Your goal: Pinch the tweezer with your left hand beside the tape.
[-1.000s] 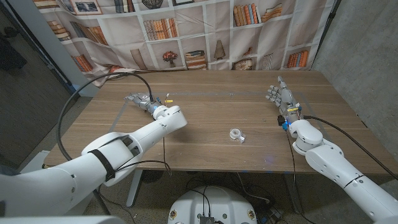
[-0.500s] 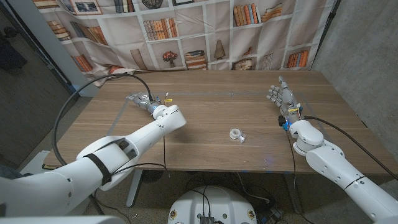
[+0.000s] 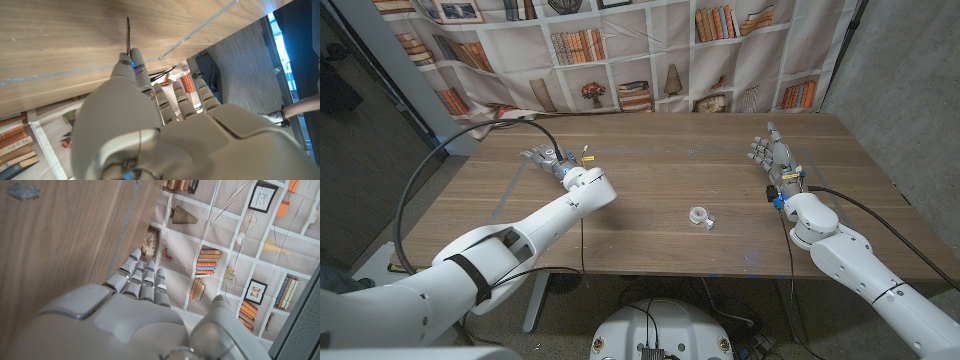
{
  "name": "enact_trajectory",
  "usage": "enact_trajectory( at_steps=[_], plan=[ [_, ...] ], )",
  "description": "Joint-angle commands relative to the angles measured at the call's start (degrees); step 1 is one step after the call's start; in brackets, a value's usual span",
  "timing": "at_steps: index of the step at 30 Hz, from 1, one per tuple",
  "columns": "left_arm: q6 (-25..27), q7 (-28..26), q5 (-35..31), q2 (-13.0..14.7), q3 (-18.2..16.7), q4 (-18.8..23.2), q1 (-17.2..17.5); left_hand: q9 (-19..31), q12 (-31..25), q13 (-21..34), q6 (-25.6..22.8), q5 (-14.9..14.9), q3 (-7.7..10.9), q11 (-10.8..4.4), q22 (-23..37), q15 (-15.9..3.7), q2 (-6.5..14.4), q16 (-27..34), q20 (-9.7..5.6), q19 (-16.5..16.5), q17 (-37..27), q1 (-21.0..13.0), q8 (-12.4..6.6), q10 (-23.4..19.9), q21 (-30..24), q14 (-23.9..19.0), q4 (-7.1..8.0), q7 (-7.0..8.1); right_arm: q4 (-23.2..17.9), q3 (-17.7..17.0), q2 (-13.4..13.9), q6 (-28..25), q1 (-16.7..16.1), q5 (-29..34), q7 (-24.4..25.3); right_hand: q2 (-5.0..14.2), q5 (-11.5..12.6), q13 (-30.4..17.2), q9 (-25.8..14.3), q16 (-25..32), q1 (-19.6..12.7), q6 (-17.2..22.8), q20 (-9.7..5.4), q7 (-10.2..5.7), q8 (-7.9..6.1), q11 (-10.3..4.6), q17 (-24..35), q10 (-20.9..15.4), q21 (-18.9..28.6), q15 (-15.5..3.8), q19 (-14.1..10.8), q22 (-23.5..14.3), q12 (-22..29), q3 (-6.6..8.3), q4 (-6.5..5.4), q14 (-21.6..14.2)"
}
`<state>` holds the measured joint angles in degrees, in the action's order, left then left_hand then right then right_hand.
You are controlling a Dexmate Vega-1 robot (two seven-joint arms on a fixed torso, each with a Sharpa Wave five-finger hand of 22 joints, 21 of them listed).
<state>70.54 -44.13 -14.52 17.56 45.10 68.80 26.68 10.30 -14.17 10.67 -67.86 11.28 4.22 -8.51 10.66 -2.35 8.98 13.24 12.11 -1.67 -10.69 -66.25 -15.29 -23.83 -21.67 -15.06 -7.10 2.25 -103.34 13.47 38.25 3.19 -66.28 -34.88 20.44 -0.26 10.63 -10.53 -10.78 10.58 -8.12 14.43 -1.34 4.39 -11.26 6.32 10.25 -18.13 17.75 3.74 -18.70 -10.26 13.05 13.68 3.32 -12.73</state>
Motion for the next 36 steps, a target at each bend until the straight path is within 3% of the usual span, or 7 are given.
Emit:
enact_trajectory(
  at_steps=[1,8,13,20,24,36],
  plan=[
    [-1.65,-0.27,0.04,4.95,-4.84,15.43,5.88,0.28,-0.01,0.14,0.18,-0.28,0.54,0.03,0.08,-2.56,0.03,-0.17,0.19,-0.43,0.07,-0.31,0.17,-0.88,-0.33,-1.07,-0.22,-0.01,-0.44,0.0,-0.36,0.71,-0.54,0.45,0.5,0.56,-0.05,-0.34,-0.1,-0.04,-0.37,0.13,0.02,-0.01,0.05,0.17,0.28,-0.46,-0.25,0.13,-0.31,-0.16,-0.23,0.11,0.38,-0.38],
    [-3.08,0.65,-0.16,8.31,-7.53,25.52,9.28,0.32,0.01,0.17,0.26,-0.36,0.85,-0.38,0.06,-2.57,-0.04,-0.28,0.22,-0.77,0.07,-0.39,0.42,-1.77,-0.26,-1.64,-0.15,-0.21,-0.9,-0.26,-0.49,1.57,-1.26,0.88,0.92,0.6,-0.05,-0.34,-0.1,-0.04,-0.39,0.17,0.02,0.0,0.04,0.17,0.27,-0.53,-0.33,0.12,-0.35,-0.16,-0.22,0.1,0.42,-0.39],
    [-4.1,0.63,-0.59,9.43,-9.08,29.68,10.81,0.35,0.13,0.19,0.06,-0.4,1.06,-0.54,0.05,-2.77,0.01,-0.37,0.23,-0.83,0.07,-0.47,0.45,-1.98,-0.16,-1.86,-0.11,-0.56,-1.25,-0.41,-0.64,2.22,-1.83,1.27,1.28,0.63,-0.05,-0.34,-0.1,-0.03,-0.4,0.19,-0.02,0.02,0.03,0.15,0.27,-0.52,-0.41,0.14,-0.4,-0.16,-0.24,0.09,0.45,-0.43],
    [-12.82,4.93,3.39,12.25,-13.53,34.53,13.79,0.36,0.16,0.2,0.0,-0.45,1.24,-0.54,0.05,-2.89,0.0,-0.44,0.21,-1.03,0.07,-0.51,0.55,-2.41,-0.13,-2.13,-0.07,-0.6,-2.36,-0.86,-0.58,2.85,-3.03,1.96,2.15,0.65,-0.05,-0.34,-0.1,-0.02,-0.41,0.23,0.04,-0.02,0.02,0.19,0.27,-0.53,-0.48,0.1,-0.44,-0.16,-0.25,0.08,0.49,-0.47],
    [-16.36,6.46,5.01,12.87,-14.95,35.08,14.22,0.38,0.29,0.22,-0.09,-0.49,1.4,-0.49,0.03,-2.93,-0.01,-0.66,0.26,-0.45,0.05,-0.51,0.61,-2.53,0.22,-1.96,-0.01,-0.8,-2.77,-1.0,-0.63,3.42,-3.59,2.49,2.45,0.65,-0.05,-0.34,-0.1,-0.02,-0.41,0.22,-0.03,-0.01,0.02,0.15,0.27,-0.58,-0.51,0.1,-0.5,-0.17,-0.24,0.07,0.5,-0.47],
    [-20.03,7.51,5.24,13.06,-14.89,33.78,13.51,0.41,0.4,0.26,-0.2,-0.54,1.72,-0.62,0.03,-2.97,-0.02,-0.88,0.25,-0.05,0.03,-0.54,0.76,-3.16,0.6,-2.01,0.09,-0.89,-1.76,-0.4,-1.35,3.81,-2.69,2.75,1.81,0.68,-0.06,-0.34,-0.1,-0.01,-0.43,0.3,0.03,0.01,0.0,0.2,0.27,-0.65,-0.66,0.07,-0.55,-0.17,-0.25,0.04,0.57,-0.54]
  ],
)
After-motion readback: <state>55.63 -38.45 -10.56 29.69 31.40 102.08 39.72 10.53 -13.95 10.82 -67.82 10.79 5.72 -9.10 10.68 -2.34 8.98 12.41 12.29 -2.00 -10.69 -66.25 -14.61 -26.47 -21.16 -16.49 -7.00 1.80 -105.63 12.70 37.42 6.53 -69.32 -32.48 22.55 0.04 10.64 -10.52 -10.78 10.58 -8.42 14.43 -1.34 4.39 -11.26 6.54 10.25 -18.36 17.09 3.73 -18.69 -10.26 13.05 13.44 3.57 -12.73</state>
